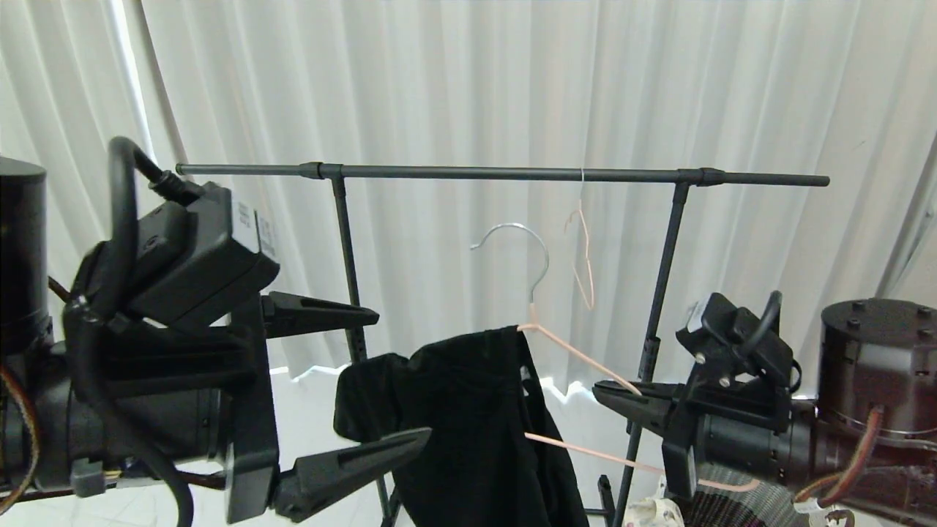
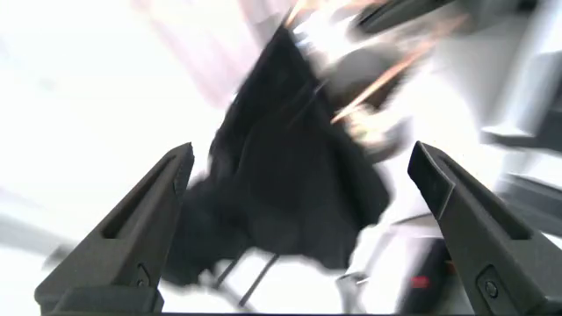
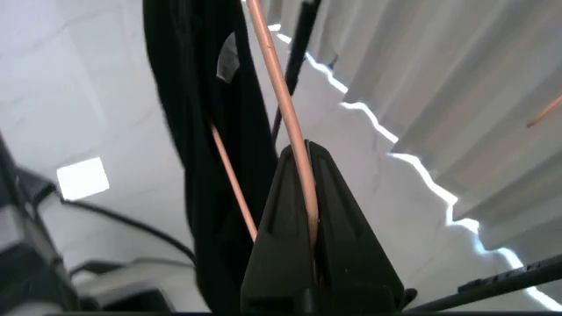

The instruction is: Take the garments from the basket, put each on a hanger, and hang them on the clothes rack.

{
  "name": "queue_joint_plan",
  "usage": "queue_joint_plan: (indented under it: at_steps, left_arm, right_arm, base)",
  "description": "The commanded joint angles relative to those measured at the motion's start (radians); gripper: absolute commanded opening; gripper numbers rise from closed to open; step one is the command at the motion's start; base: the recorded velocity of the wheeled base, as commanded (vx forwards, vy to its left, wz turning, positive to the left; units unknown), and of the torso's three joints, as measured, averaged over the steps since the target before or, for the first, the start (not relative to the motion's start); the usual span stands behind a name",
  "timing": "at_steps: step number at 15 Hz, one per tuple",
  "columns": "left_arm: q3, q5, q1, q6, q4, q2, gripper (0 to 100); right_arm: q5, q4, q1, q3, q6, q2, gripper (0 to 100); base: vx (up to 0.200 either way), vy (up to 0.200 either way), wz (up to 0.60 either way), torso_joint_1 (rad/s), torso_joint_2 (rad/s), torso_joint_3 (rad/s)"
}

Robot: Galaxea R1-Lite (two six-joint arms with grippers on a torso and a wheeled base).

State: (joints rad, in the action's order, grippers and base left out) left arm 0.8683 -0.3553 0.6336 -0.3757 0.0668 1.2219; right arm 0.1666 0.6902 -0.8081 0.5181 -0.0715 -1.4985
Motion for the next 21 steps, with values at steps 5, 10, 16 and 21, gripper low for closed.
queue_joint_plan:
  at_steps: [5, 10, 16, 21]
  left_arm:
    - [-0.126, -0.063, 0.000, 0.001, 0.002, -0.009, 100]
    - [-0.155, -0.136, 0.009, -0.003, 0.002, 0.041, 100]
    - [-0.176, -0.142, 0.041, -0.005, 0.001, 0.053, 0]
    - [-0.178, -0.140, 0.040, -0.005, -0.007, 0.071, 0]
  right_arm:
    - [0.013, 0.000, -0.111, -0.098, -0.056, 0.121, 0]
    - [0.008, -0.001, -0.177, -0.099, -0.097, 0.159, 0]
    - [-0.033, 0.000, -0.194, -0.093, -0.096, 0.162, 0]
    - [-0.035, 0.000, -0.201, -0.096, -0.096, 0.175, 0]
  base:
    - [0.000, 0.000, 0.00, 0.000, 0.00, 0.000]
    - [0.000, 0.000, 0.00, 0.000, 0.00, 0.000]
    - [0.000, 0.000, 0.00, 0.000, 0.00, 0.000]
    - [0.000, 0.000, 0.00, 0.000, 0.00, 0.000]
